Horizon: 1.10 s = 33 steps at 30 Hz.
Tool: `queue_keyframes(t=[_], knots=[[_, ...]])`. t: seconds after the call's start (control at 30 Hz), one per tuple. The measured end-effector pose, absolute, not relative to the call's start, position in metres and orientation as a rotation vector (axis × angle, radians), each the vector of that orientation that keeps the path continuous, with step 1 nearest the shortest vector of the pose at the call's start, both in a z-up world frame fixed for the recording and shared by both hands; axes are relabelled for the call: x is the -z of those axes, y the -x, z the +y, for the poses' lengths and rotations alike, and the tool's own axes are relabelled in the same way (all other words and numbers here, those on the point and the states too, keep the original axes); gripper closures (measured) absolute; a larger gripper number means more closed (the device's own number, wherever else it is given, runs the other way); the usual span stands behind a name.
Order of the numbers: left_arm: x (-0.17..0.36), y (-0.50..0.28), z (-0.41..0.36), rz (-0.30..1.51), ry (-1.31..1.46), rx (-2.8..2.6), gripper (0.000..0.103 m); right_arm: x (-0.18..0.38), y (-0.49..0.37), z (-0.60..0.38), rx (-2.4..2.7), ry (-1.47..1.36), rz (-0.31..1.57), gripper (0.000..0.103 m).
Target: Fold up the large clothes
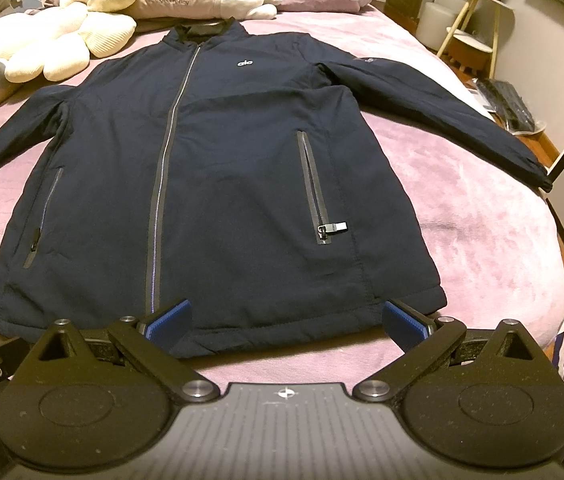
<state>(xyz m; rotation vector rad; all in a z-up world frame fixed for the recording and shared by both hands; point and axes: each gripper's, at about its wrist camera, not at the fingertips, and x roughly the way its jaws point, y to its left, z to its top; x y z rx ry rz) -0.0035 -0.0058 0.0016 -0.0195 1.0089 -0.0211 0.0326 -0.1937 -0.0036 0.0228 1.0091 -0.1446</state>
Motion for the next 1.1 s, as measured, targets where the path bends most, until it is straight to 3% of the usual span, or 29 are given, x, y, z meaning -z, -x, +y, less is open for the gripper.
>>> queue_keyframes(t=[0.77,0.9,1.1], knots=[[0.015,-0.025,-0.008,1.066,0.051,0.07,0.0,0.02,-0.047,-0.203,0.089,-0.097,0.985,0.002],[0.018,-0.049,-0.011,1.036,0.066,0.084,0.0,0.024,-0.047,-0.231,-0.057,-0.273,0.79,0.002],[0.021,-0.112,-0.017,0.949,0.047,0.082,0.0,0.04,-0.086,-0.32,-0.05,-0.584,0.694,0.002]])
